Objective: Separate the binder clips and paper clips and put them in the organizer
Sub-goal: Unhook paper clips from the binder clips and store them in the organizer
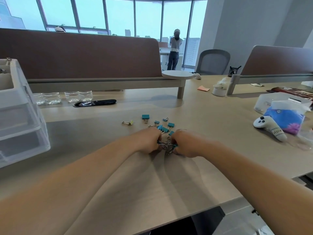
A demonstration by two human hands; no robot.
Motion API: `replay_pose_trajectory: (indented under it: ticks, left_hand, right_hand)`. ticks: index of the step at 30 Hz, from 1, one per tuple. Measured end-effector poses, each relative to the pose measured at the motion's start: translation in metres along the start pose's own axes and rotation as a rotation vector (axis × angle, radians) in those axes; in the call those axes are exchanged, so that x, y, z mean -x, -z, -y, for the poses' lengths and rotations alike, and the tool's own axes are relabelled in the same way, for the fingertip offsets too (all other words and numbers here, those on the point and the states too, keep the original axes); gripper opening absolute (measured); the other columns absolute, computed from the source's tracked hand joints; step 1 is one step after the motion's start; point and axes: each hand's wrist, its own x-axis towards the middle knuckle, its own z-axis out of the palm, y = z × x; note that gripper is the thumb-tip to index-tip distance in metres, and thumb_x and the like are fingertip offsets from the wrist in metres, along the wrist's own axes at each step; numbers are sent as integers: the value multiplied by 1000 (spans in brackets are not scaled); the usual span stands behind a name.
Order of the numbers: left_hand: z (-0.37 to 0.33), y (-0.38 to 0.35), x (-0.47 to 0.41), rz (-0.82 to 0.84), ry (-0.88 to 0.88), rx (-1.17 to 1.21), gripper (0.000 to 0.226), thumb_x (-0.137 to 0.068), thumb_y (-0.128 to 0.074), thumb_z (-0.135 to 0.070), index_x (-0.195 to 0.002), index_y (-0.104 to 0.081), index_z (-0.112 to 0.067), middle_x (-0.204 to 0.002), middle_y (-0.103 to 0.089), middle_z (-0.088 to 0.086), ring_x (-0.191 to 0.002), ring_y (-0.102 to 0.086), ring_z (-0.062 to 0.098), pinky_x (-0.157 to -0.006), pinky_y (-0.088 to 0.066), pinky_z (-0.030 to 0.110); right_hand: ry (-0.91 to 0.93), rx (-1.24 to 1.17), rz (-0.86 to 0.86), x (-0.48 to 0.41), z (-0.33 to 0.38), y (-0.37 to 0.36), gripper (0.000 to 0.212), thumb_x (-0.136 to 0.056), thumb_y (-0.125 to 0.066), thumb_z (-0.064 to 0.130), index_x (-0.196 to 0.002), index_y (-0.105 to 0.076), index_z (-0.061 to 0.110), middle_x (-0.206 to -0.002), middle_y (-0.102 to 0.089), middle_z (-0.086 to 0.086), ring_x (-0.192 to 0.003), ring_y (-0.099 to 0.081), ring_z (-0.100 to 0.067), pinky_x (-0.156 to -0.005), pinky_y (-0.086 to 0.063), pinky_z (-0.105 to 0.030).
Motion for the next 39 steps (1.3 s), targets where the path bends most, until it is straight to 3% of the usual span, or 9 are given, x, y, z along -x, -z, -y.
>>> replay_pose_trajectory:
  ticks: [7, 10, 13, 19, 24, 27, 31, 35, 39]
  left_hand:
    - [-1, -2, 6, -22, -13, 100, 28, -91, -63, -24, -116, -52, -21, -123, -58, 3, -102, -55, 20, -78, -41, 26]
    - [1, -4, 8, -19, -8, 118, 29, -91, -61, -27, -119, -56, -21, -123, -59, 2, -107, -57, 20, -86, -47, 29]
    - [3, -4, 12, -27, 1, 128, 26, -91, -59, -18, -116, -57, -19, -121, -59, 3, -104, -56, 19, -81, -44, 26]
    - [17, -1, 33, -36, 58, 180, 28, -91, -59, -19, -119, -57, -16, -122, -58, 4, -105, -55, 20, -84, -44, 28]
    - [36, 4, 60, -125, 124, 250, 25, -90, -61, -20, -114, -62, -14, -119, -61, 6, -104, -56, 21, -83, -44, 27]
    - [49, 13, 81, -199, 173, 319, 21, -87, -65, -18, -108, -64, -13, -105, -62, 3, -90, -53, 17, -73, -38, 25]
    - [67, 30, 116, -279, 254, 409, 11, -86, -66, -17, -97, -63, -16, -85, -59, -3, -65, -51, 10, -55, -37, 25]
    - [85, 55, 159, -341, 348, 421, 5, -88, -62, -19, -92, -62, -17, -91, -63, 2, -68, -57, 15, -57, -43, 26]
    - [117, 103, 221, -452, 453, 371, 10, -88, -61, -18, -84, -67, -10, -73, -64, 5, -63, -56, 19, -55, -41, 26]
  right_hand:
    - [-7, 29, -8, -6, 7, 1, 21, -91, -61, 24, -105, -61, 10, -104, -61, -7, -83, -56, -24, -68, -48, -32]
    - [24, -43, -90, -4, 8, 1, 13, -91, -60, 20, -88, -48, 19, -84, -49, 3, -80, -48, -21, -55, -37, -25]
    - [34, -93, -103, -3, 9, -3, 32, -89, -60, 13, -73, -35, 26, -74, -40, 9, -77, -48, -21, -56, -37, -28]
    - [26, -144, -81, 1, 18, -4, 21, -89, -65, 17, -94, -45, 21, -87, -51, 4, -72, -48, -17, -52, -32, -25]
    - [49, -128, 29, -3, 44, 2, 26, -91, -66, 26, -115, -60, 19, -102, -60, 0, -88, -56, -18, -66, -42, -24]
    - [92, -218, 24, -4, 69, 12, 22, -92, -65, 28, -109, -64, 14, -88, -64, 1, -82, -60, -17, -75, -50, -28]
    - [131, -404, 9, 0, 109, 32, 10, -94, -62, 22, -92, -65, 12, -68, -69, 1, -58, -60, -7, -60, -45, -20]
    - [172, -579, 12, 5, 152, 58, 11, -92, -58, 9, -87, -67, 4, -66, -66, -9, -44, -54, -8, -43, -40, -16]
    - [314, -698, 17, 3, 218, 107, 11, -90, -59, 7, -86, -68, 3, -63, -66, -8, -45, -55, -8, -46, -42, -16]
